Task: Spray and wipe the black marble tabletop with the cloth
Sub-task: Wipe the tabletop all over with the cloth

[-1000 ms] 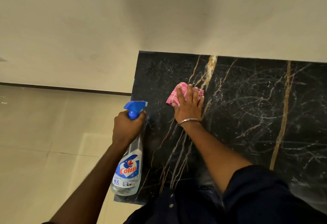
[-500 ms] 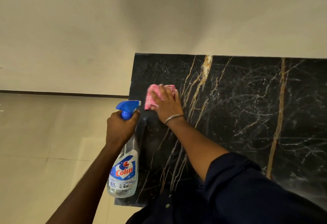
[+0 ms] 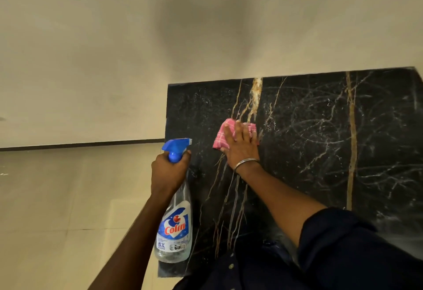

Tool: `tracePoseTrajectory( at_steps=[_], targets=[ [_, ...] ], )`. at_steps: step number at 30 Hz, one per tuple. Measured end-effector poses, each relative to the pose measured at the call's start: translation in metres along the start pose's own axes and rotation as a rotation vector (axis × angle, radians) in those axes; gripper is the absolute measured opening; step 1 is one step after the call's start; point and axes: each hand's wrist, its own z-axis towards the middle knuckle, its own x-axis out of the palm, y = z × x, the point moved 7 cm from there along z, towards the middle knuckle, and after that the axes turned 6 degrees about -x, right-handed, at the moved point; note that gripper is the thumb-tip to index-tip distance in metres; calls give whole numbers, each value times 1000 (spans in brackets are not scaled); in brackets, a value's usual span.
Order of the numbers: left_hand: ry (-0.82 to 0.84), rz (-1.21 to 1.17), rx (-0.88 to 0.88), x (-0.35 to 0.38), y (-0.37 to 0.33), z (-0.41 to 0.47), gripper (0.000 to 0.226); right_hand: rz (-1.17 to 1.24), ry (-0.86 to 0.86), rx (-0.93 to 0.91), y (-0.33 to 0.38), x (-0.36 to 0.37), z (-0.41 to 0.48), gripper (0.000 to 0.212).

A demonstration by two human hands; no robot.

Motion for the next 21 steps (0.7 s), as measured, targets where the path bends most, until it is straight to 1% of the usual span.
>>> tracePoseTrajectory(
  at_steps=[3, 7, 11, 15, 18, 21],
  targets=[
    [-5, 6, -20, -2, 3, -4, 29, -21, 32, -50, 20, 4, -3, 69],
    [-3, 44, -36, 0, 2, -6, 31, -64, 74, -101, 13, 2, -4, 72],
    [-14, 64, -15, 3, -4, -7, 30, -81, 97, -143, 10, -1, -5, 75],
    [-24, 85, 5, 7, -13, -7, 29, -90, 76, -165, 8, -2, -6, 79],
    [-23, 106, 10, 8, -19, -9, 29, -85, 39, -161, 7, 0, -6, 77],
    [-56, 135, -1, 5, -17, -12, 28, -66, -6, -154, 11, 6, -4, 75]
  ],
)
